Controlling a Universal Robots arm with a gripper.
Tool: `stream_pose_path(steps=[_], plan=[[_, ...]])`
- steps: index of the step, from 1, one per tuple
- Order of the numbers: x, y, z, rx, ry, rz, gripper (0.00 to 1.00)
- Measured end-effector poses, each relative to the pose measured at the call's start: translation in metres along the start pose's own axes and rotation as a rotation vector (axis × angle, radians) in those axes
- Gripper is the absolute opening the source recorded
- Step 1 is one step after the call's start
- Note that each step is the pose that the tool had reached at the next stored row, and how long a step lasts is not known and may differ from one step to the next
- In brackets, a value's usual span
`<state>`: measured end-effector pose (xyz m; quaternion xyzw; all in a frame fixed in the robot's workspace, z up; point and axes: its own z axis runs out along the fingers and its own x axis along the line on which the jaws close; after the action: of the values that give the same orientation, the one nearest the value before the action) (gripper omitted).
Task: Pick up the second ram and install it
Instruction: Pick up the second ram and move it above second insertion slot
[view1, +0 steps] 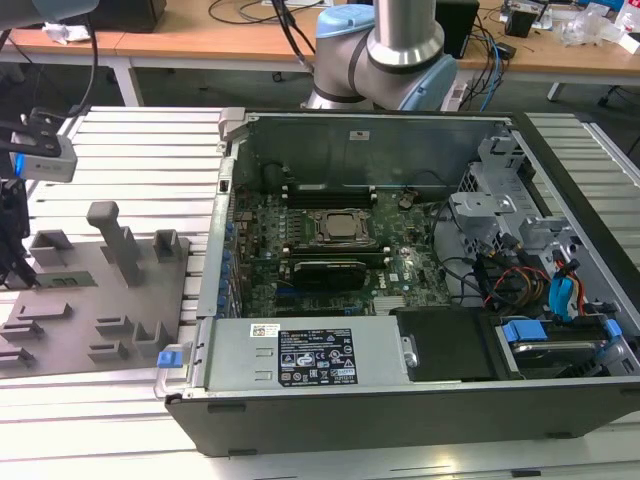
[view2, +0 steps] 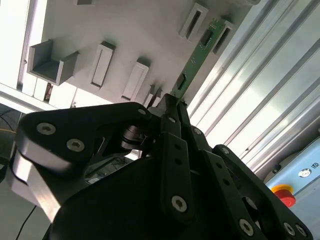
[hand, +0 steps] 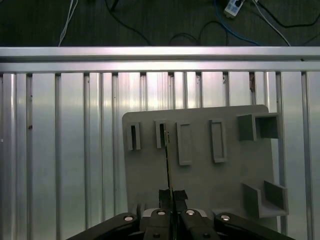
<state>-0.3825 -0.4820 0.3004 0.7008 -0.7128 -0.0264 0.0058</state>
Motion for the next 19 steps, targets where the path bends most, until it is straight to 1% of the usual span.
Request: stream_pose_path(steps=[5, 7, 14, 19], plan=[[-0.0001, 0.0002, -0.004, 0.0, 0.0, 0.0, 0.14], [-0.0002, 0.0004, -0.0087, 0.0, 0.0, 0.0, 0.14], [-0.0005, 0.0008, -0.0165, 0.0, 0.0, 0.0, 0.14], [-0.0007, 0.0012, -0.0255, 0.0, 0.0, 0.0, 0.14]])
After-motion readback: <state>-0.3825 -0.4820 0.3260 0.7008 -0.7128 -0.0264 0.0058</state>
